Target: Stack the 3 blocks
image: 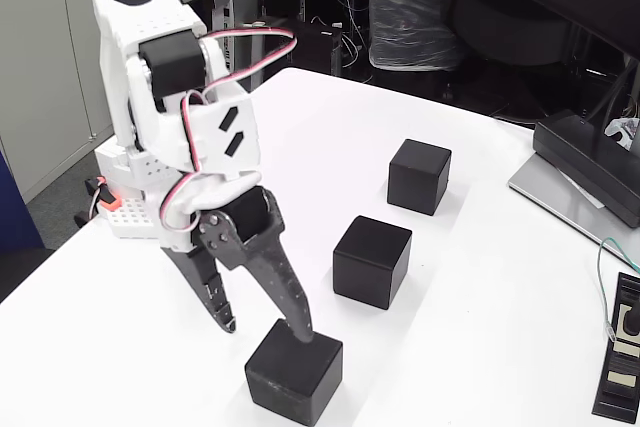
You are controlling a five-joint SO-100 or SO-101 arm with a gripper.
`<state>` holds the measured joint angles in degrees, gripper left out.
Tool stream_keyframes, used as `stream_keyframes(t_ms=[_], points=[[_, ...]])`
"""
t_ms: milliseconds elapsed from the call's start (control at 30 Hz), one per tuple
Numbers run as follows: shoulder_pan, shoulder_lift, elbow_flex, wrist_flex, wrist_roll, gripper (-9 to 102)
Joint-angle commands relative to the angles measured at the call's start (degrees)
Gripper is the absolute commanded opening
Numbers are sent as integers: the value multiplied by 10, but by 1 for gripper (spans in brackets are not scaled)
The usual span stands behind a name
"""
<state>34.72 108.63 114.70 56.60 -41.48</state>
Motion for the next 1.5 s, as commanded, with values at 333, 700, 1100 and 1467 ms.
stream_keyframes(t_ms=[333,700,1100,1467], points=[[-1,-38,-23,-10,-25,35],[-1,-141,-23,-110,-19,35],[-2,-187,-24,-122,-19,22],[-4,-181,-24,-116,-18,3]])
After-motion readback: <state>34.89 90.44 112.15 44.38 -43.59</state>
